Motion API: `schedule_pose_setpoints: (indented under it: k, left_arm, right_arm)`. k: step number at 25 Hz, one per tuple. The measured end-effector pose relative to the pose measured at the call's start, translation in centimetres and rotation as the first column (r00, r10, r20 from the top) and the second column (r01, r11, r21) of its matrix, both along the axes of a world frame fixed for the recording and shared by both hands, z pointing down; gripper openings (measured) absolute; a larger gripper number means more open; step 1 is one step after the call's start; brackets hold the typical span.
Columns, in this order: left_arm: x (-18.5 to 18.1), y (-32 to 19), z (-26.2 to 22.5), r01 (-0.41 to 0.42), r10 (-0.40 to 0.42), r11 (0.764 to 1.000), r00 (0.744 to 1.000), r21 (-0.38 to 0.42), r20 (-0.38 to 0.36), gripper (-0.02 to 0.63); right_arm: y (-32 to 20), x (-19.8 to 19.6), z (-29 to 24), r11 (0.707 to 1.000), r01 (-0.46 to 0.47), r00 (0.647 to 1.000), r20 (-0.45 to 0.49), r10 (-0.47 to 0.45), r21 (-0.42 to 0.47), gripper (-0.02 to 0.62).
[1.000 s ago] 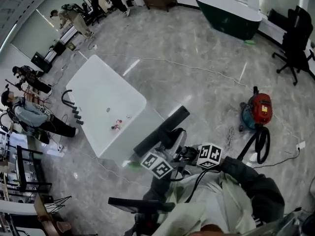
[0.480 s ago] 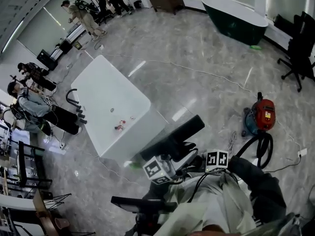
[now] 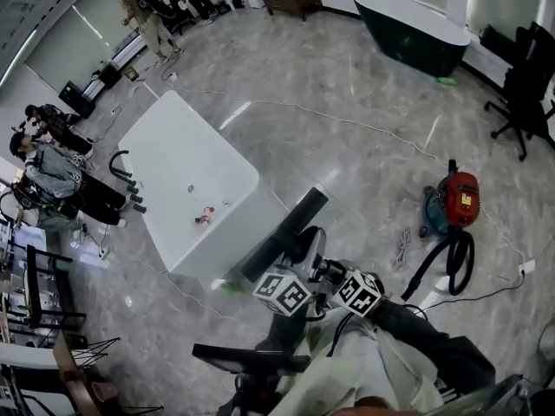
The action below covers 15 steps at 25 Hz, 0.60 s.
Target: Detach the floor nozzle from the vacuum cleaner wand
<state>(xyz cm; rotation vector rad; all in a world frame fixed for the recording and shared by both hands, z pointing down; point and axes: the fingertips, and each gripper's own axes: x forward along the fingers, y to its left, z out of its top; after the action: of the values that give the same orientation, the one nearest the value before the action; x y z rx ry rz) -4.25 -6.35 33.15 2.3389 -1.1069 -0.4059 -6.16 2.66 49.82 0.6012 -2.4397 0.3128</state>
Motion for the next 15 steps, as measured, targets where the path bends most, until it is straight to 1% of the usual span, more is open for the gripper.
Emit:
schedule_pose_setpoints:
  k: [1,2,3,4,5,6,7,8,9,10,11,12,13,14,15]
  left_arm:
    - [0.3,0.3,-0.6,-0.028,0.028,0.999,1.000,0.025,-0.002,0.072]
    - [0.9,0.8,-1.3,-0.074,0.074,0.995,0.997,0.064,-0.004,0.072]
    - [1.6,1.6,-2.2,-0.132,0.133,0.985,0.991,0.115,-0.006,0.072]
    - [2.3,2.7,-3.1,-0.198,0.203,0.964,0.979,0.174,-0.006,0.072]
    - [3.1,3.9,-4.1,-0.271,0.281,0.932,0.960,0.240,-0.007,0.072]
    - [3.8,5.2,-5.1,-0.343,0.363,0.888,0.932,0.306,-0.007,0.072]
    - [4.3,6.5,-6.1,-0.407,0.439,0.838,0.898,0.364,-0.006,0.074]
    - [4.6,7.4,-6.9,-0.454,0.500,0.794,0.866,0.404,-0.007,0.074]
    - [4.7,7.9,-7.4,-0.480,0.536,0.768,0.844,0.423,-0.014,0.073]
    - [4.5,7.7,-7.5,-0.484,0.543,0.769,0.839,0.419,-0.028,0.072]
    - [4.2,7.0,-7.1,-0.468,0.525,0.792,0.850,0.393,-0.045,0.073]
    - [3.8,6.1,-6.4,-0.436,0.485,0.829,0.873,0.351,-0.060,0.073]
    - [3.3,5.1,-5.5,-0.395,0.433,0.868,0.899,0.300,-0.068,0.074]
    - [3.0,4.3,-4.5,-0.349,0.376,0.904,0.924,0.247,-0.067,0.074]
    - [2.7,3.7,-3.4,-0.300,0.317,0.934,0.947,0.193,-0.057,0.074]
  right_arm:
    - [0.0,0.1,-0.2,1.000,0.006,1.000,-0.001,-0.006,0.011,0.046]
    - [0.2,0.2,-0.4,0.999,0.030,0.999,0.012,-0.031,0.016,0.046]
    - [0.6,0.2,-0.8,0.997,0.069,0.997,0.037,-0.070,0.018,0.046]
    - [1.3,0.2,-1.4,0.992,0.123,0.989,0.075,-0.124,0.017,0.046]
    - [2.3,0.1,-2.0,0.980,0.197,0.972,0.127,-0.197,0.012,0.047]
    - [3.4,0.1,-2.8,0.957,0.290,0.940,0.187,-0.285,0.002,0.047]
    - [4.7,0.1,-3.5,0.921,0.390,0.895,0.243,-0.375,-0.015,0.046]
    - [5.8,0.3,-4.1,0.876,0.480,0.846,0.287,-0.449,-0.045,0.046]
    - [6.7,0.5,-4.6,0.834,0.546,0.807,0.319,-0.498,-0.080,0.046]
    - [7.1,0.5,-4.8,0.805,0.583,0.784,0.341,-0.520,-0.113,0.046]
    - [7.0,0.3,-4.8,0.796,0.588,0.782,0.351,-0.516,-0.139,0.046]
    - [6.6,0.0,-4.5,0.812,0.563,0.801,0.346,-0.488,-0.156,0.046]
    - [6.0,-0.2,-3.9,0.845,0.510,0.835,0.327,-0.442,-0.162,0.043]
    - [5.3,-0.4,-3.1,0.884,0.439,0.876,0.294,-0.383,-0.157,0.041]
    - [4.6,-0.5,-2.3,0.924,0.356,0.916,0.252,-0.314,-0.142,0.041]
